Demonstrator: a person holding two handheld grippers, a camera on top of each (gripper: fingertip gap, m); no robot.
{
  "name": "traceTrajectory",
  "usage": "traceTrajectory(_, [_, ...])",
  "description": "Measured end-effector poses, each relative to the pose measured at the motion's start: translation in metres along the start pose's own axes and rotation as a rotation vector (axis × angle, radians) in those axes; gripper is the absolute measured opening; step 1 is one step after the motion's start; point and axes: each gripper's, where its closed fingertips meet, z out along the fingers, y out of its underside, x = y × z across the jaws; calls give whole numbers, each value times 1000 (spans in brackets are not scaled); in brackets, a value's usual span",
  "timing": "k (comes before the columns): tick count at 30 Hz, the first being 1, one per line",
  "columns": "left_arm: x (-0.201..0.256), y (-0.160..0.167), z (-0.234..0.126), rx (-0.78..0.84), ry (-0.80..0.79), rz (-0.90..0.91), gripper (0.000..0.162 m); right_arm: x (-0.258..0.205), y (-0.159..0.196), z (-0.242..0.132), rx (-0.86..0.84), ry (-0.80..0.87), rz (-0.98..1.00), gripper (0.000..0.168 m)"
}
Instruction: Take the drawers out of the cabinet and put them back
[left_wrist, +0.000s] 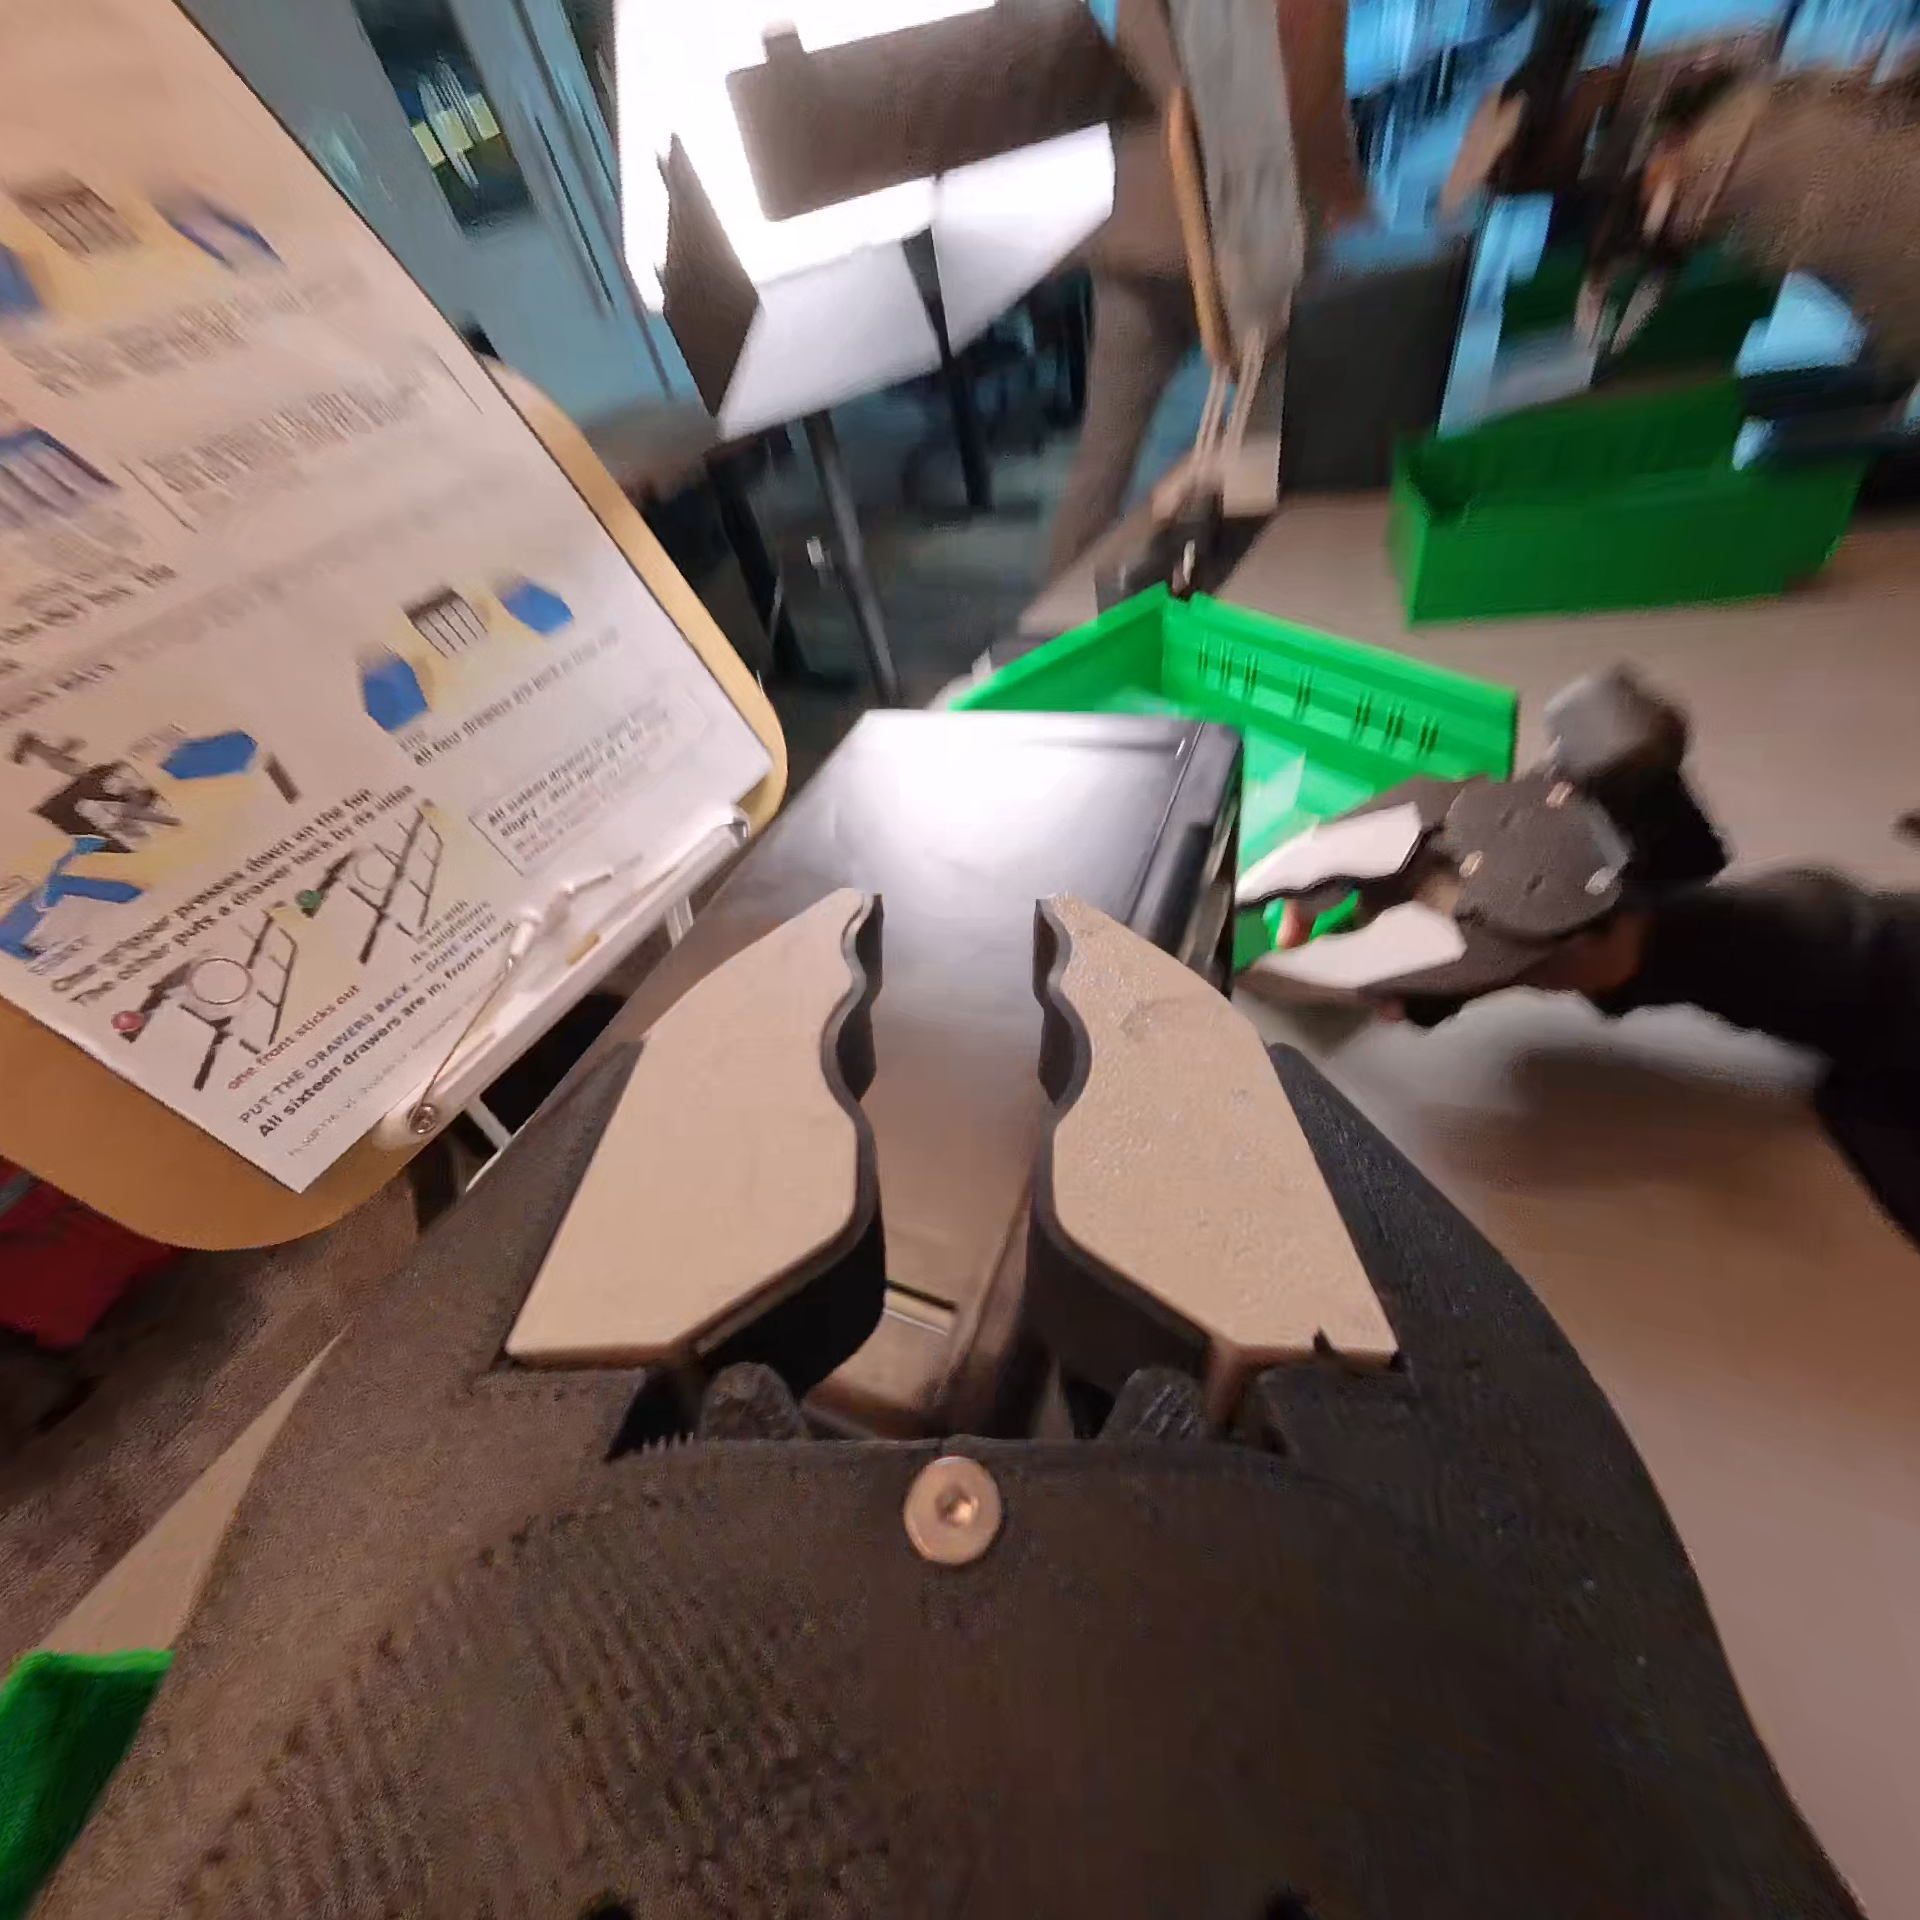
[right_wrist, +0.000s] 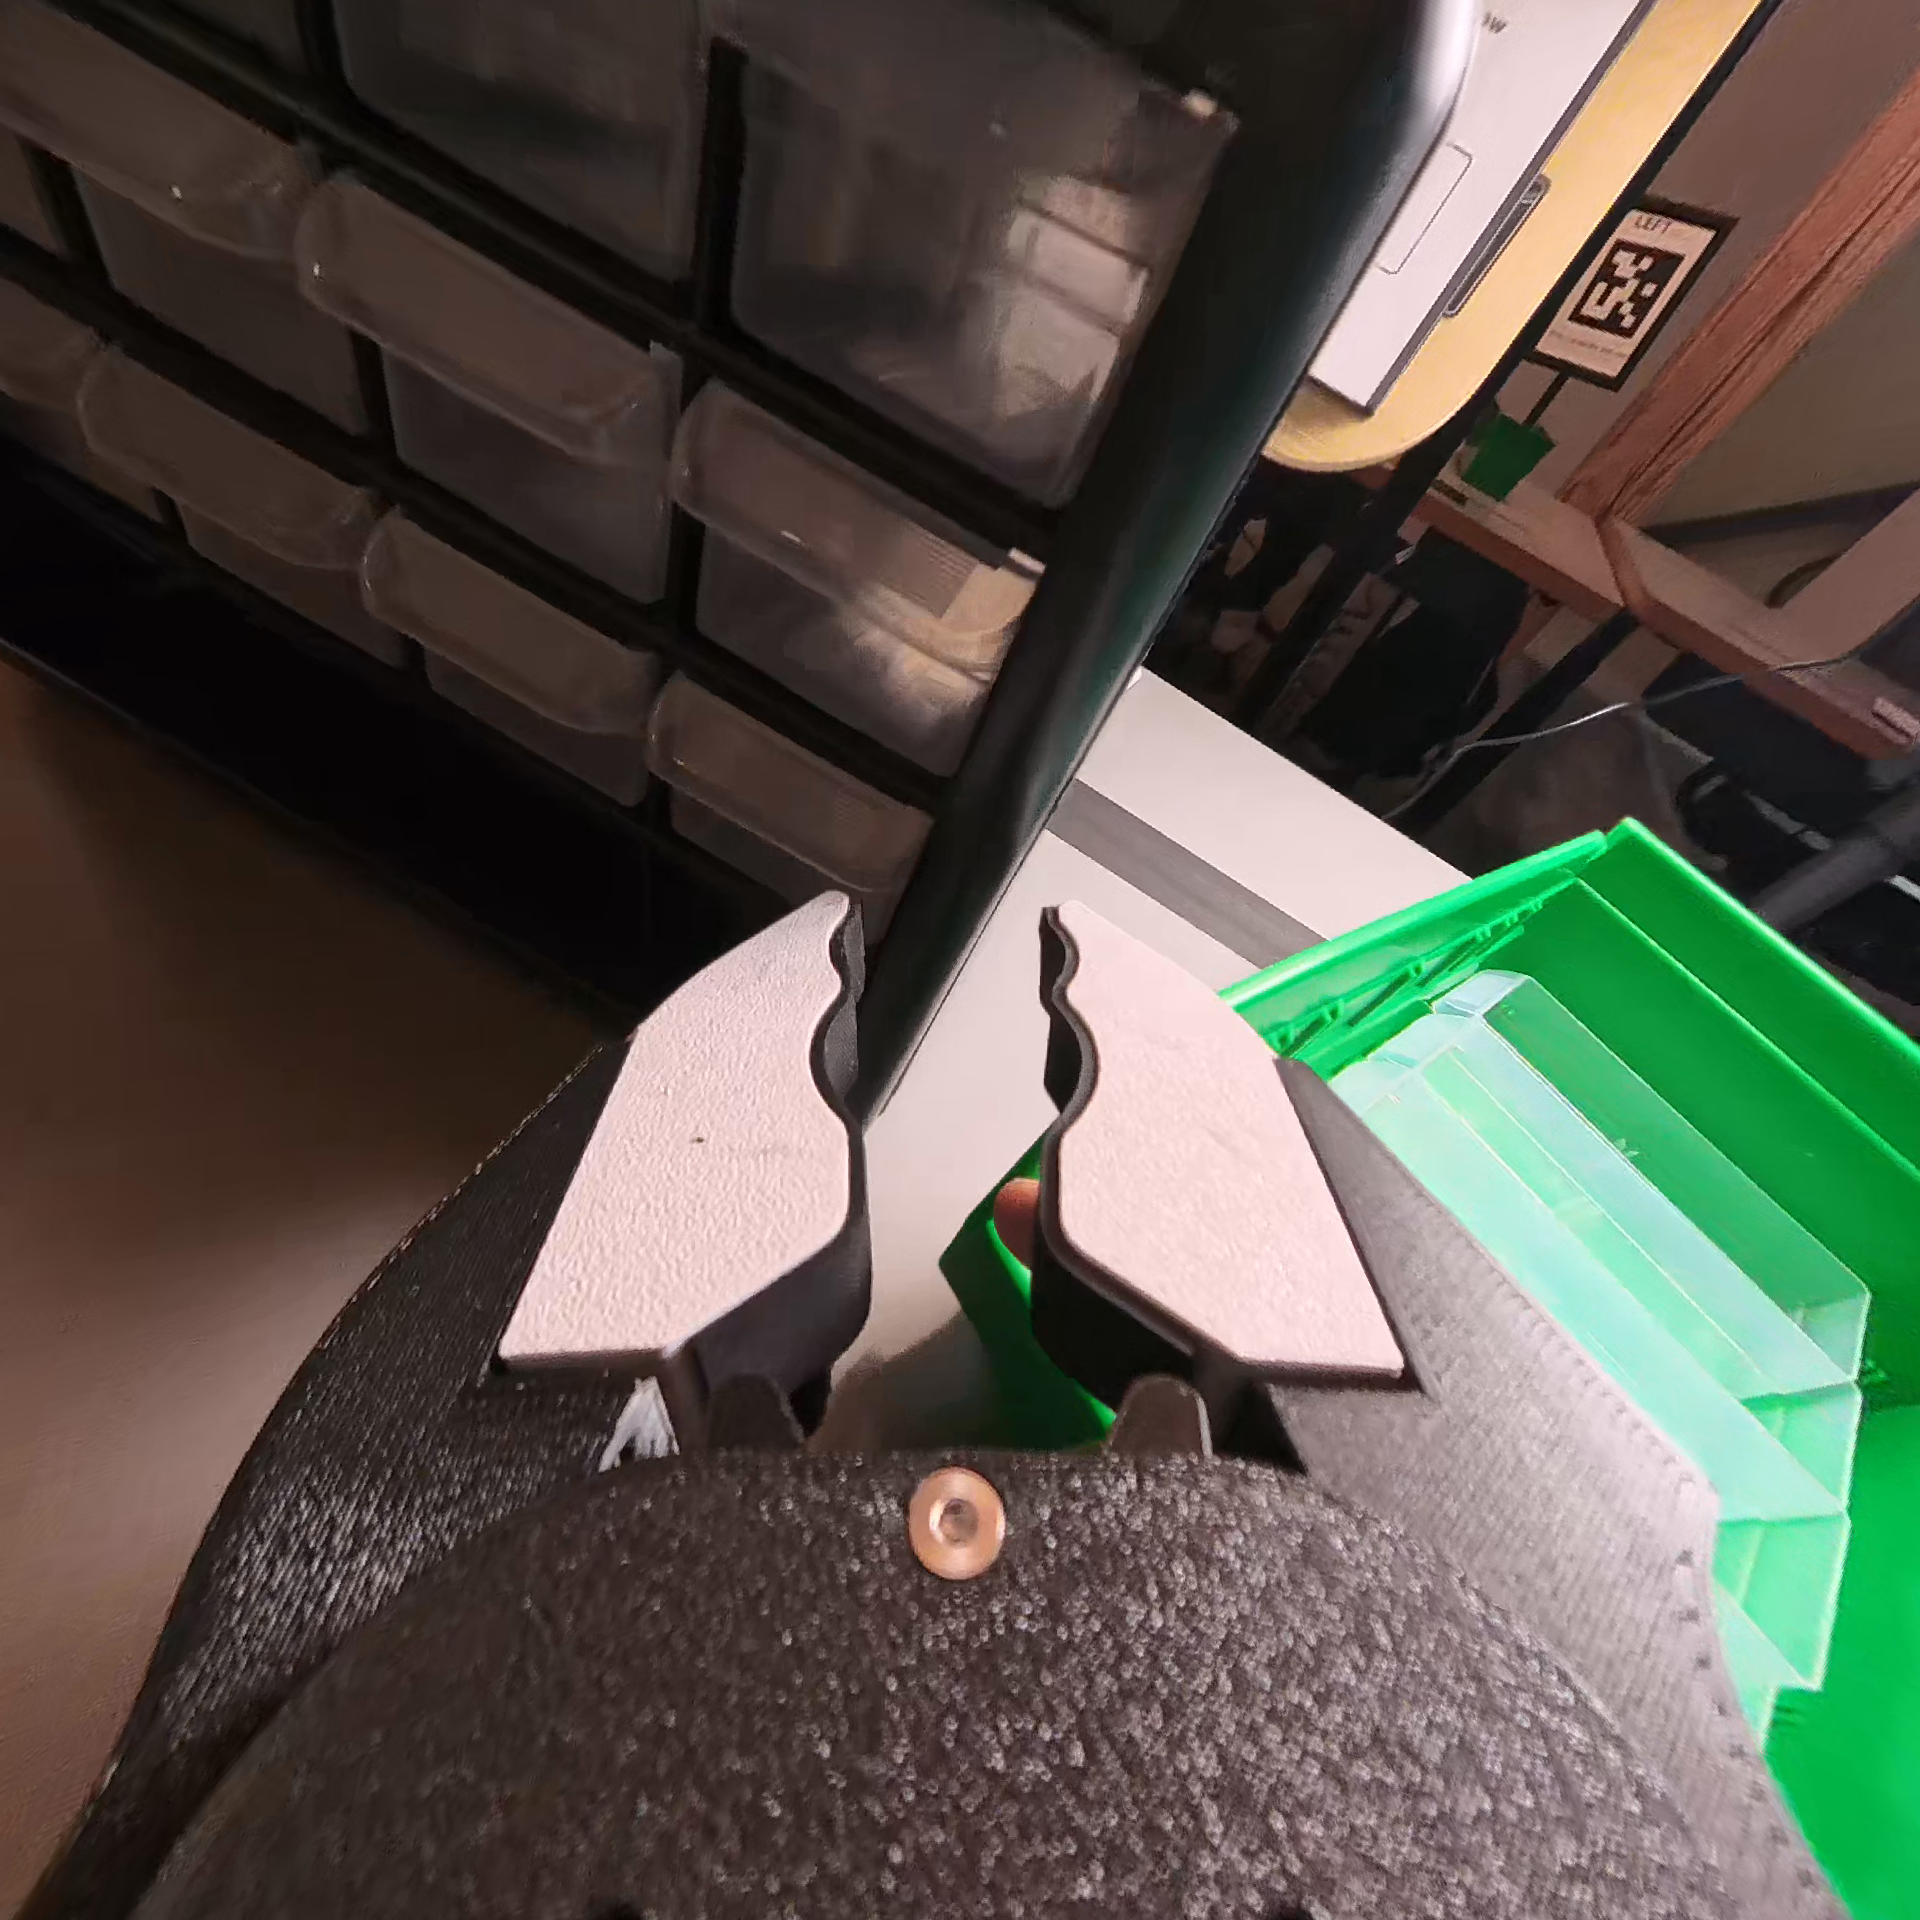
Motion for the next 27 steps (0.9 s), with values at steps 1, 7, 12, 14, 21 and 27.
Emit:
traceTrajectory(1, [4,-4,-13,80,-18,-23,28,-1,1,0,6,6,-3,31])
traceTrajectory(7, [-2,46,-74,178,-217,-158,33,-8,7,6,-5,53,-45,28])
traceTrajectory(12, [-14,112,-97,56,-260,-233,42,-8,12,10,-41,88,-7,28])
traceTrajectory(14, [-18,129,-91,-13,-268,-191,42,-8,13,11,-64,103,-8,29])
traceTrajectory(21, [-4,182,-50,-183,-164,-141,53,-2,13,7,-83,137,-65,31])
traceTrajectory(27, [5,190,-39,-162,-127,-150,51,-4,13,9,-70,128,-51,31])
